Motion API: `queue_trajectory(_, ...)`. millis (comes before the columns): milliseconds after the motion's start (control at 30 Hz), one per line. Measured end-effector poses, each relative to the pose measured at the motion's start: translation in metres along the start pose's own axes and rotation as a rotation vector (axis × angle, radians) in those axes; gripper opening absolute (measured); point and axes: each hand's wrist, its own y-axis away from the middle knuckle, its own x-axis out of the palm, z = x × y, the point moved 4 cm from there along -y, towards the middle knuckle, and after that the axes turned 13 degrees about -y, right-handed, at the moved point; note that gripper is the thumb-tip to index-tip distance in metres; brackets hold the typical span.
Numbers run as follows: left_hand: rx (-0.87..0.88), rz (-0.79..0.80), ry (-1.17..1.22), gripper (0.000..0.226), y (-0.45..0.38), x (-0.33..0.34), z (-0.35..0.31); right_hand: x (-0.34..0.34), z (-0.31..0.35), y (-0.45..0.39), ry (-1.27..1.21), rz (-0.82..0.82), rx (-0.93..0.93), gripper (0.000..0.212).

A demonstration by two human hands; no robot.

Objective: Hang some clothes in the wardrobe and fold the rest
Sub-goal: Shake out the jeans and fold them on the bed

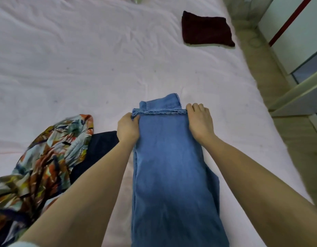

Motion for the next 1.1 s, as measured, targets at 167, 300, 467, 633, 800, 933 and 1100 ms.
queue_trajectory(167, -0.014, -0.044, 0.002, 0.026, -0.051, 0.015, -0.007, 0.026, -0.011, -0.055, 0.012, -0.023, -0.048, 0.033)
queue_trajectory(300, -0.002, -0.083, -0.026, 0.024, -0.076, 0.023, -0.016, 0.040, -0.021, -0.077, 0.013, -0.024, -0.065, 0.032)
queue_trajectory(467, -0.002, -0.113, 0.017, 0.021, -0.092, 0.033, -0.022, 0.054, -0.028, -0.097, -0.025, -0.031, -0.067, 0.034)
queue_trajectory(633, 0.146, -0.208, -0.167, 0.045, -0.062, 0.035, -0.020, 0.067, -0.016, -0.059, -0.197, -0.024, 0.009, 0.048)
queue_trajectory(800, 0.735, -0.179, -0.563, 0.053, 0.031, 0.064, -0.024, 0.084, 0.008, 0.004, -0.139, 0.136, -0.177, 0.060)
queue_trajectory(933, 0.582, 0.025, -0.783, 0.076, 0.006, 0.099, 0.006, 0.112, -0.022, -0.009, -0.161, 0.208, -0.038, 0.068)
queue_trajectory(1100, 0.506, 0.120, -0.802, 0.078, -0.013, 0.109, 0.011, 0.121, -0.053, -0.032, -0.316, 0.275, 0.261, 0.071)
